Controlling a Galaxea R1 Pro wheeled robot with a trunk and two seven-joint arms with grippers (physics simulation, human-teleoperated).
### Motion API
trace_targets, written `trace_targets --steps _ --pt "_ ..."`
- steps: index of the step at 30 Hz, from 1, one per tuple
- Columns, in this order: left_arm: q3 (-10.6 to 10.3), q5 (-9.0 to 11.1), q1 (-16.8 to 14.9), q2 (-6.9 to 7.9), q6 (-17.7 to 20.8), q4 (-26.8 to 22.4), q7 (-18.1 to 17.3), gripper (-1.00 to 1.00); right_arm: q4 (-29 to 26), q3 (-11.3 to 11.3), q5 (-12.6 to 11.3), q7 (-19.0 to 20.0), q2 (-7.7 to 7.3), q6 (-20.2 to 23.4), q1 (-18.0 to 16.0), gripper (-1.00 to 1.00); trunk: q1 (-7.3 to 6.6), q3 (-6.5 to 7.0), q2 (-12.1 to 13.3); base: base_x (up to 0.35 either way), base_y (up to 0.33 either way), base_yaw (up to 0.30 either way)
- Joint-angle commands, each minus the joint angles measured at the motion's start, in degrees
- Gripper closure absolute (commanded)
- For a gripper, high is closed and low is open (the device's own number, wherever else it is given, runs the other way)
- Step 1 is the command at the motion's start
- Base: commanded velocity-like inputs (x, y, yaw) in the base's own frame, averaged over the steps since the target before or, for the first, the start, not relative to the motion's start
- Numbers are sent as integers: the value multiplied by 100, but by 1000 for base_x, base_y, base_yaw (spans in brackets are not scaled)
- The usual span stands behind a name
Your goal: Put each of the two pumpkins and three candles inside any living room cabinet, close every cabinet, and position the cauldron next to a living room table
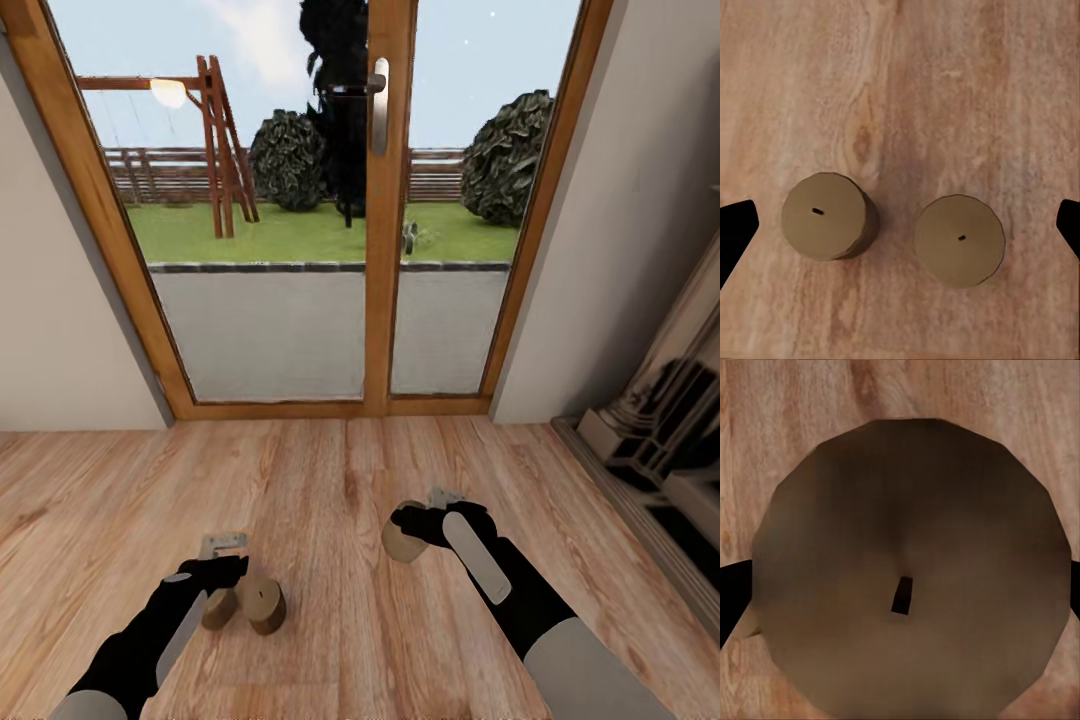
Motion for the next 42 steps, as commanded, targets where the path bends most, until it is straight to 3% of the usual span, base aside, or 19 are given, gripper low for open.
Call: trace_targets --steps 1,6,9,15,16,20,22,23,31,42 --pt "-35 193 -2 11 23 -29 94 -100 -5 15 -56 -52 -4 -4 -5 100 21 -24 -44 0 0 0" --pt "59 710 -2 45 23 -179 163 -100 -1 15 -56 -48 -10 -5 -6 100 131 -113 -245 0 0 0" --pt "612 890 -2 30 27 -214 170 -100 -1 15 -55 -48 -9 -5 -7 100 197 -167 -365 0 0 0" --pt "1061 1008 -2 8 24 -220 311 -100 -1 15 -57 -48 -5 -5 -6 100 215 -300 -378 0 0 0" --pt "1114 1103 -2 -5 24 -220 409 -100 -1 15 -55 -48 -4 -5 -7 100 215 -300 -378 0 0 0" --pt "1183 1865 -2 -98 24 -217 1061 -100 0 15 -57 -48 -3 -5 -6 100 215 -300 -378 0 0 0" --pt "1182 2002 -2 -148 24 -219 1293 -100 0 15 -58 -48 -3 -5 -6 100 215 -300 -378 0 0 0" --pt "1176 2057 -2 -243 24 -220 1429 -100 0 15 -58 -48 -3 -5 -7 100 215 -300 -378 0 0 0" --pt "1171 2102 -2 -611 141 -215 1999 -100 -5 15 -58 -40 -3 -5 -6 100 215 -300 -378 0 0 0" --pt "1189 2108 -2 -654 169 -214 2033 -100 -2 15 -58 -39 -3 -5 -7 100 215 -300 -378 0 -65 0"
